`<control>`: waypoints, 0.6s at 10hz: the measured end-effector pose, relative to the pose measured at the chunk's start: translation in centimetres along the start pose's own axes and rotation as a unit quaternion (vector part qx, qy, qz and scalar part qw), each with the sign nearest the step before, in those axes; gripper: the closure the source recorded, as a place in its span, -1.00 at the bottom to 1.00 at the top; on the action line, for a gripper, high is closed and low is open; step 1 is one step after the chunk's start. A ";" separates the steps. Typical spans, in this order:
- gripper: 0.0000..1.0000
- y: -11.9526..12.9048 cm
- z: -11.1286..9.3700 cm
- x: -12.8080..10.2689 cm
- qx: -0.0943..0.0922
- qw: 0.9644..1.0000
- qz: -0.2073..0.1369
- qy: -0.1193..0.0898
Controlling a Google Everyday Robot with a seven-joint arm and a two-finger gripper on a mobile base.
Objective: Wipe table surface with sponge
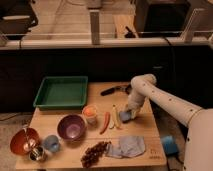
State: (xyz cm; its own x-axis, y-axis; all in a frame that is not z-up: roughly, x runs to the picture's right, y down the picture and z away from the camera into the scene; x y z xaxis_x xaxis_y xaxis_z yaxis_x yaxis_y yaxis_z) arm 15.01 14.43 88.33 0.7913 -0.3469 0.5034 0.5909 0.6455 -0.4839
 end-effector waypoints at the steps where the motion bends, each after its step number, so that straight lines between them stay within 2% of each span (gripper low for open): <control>1: 0.31 0.2 0.0 -1.0 -0.003 1.000 -0.010 -0.001; 4: 0.31 2.1 -0.3 -3.4 -0.012 1.000 -0.026 -0.003; 6: 0.31 3.7 -0.6 -3.8 -0.014 1.000 -0.023 -0.004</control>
State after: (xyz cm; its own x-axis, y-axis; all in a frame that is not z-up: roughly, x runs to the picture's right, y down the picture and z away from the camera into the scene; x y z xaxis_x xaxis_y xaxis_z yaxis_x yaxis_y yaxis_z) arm 14.33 17.72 84.17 0.7626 -0.3700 0.5306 0.6301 0.6107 -0.4797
